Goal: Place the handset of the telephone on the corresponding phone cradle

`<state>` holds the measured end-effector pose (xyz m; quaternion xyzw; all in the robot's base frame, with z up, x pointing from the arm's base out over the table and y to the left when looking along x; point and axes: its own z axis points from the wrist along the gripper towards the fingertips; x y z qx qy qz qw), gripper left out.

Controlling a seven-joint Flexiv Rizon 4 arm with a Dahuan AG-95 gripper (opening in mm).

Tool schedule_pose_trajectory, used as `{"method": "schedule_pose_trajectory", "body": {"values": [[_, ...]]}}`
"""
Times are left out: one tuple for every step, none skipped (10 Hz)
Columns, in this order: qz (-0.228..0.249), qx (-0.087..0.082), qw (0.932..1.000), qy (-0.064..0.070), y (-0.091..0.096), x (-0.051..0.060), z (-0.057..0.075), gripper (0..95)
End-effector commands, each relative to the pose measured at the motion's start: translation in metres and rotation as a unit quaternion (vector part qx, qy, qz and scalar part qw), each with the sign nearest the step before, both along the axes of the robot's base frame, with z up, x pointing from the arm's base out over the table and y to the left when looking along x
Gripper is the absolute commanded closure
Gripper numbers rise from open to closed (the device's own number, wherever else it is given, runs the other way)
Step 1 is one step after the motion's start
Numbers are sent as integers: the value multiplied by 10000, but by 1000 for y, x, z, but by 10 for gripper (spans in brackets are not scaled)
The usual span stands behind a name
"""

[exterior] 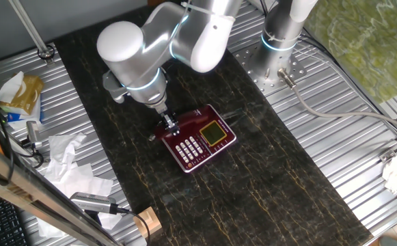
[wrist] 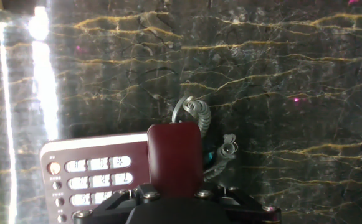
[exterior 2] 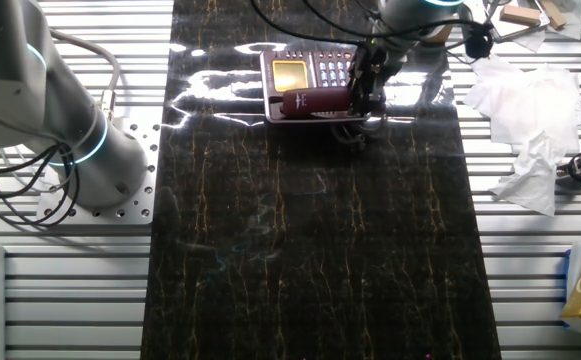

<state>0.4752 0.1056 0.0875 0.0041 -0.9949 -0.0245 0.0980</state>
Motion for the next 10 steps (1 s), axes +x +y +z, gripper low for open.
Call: {"method": "schedule_pose_trajectory", "body": {"values": [[7, -51, 10000, 9, 0, 0, 0, 950], [50, -120, 9999, 15, 0, 0, 0, 950], [97, -175, 9998, 32, 0, 0, 0, 950], [136, -237, 9996, 50, 0, 0, -1, 950], [115, -230, 9997, 53, 0, 0, -1, 950], [122, -255, 9996, 53, 0, 0, -1, 950], [153, -314, 9994, 52, 0, 0, -1, 950], [218, -412, 9989, 53, 0, 0, -1, 950], [208, -388, 9990, 60, 0, 0, -1, 950], [271, -422, 9987, 62, 0, -1, -2, 950]]}}
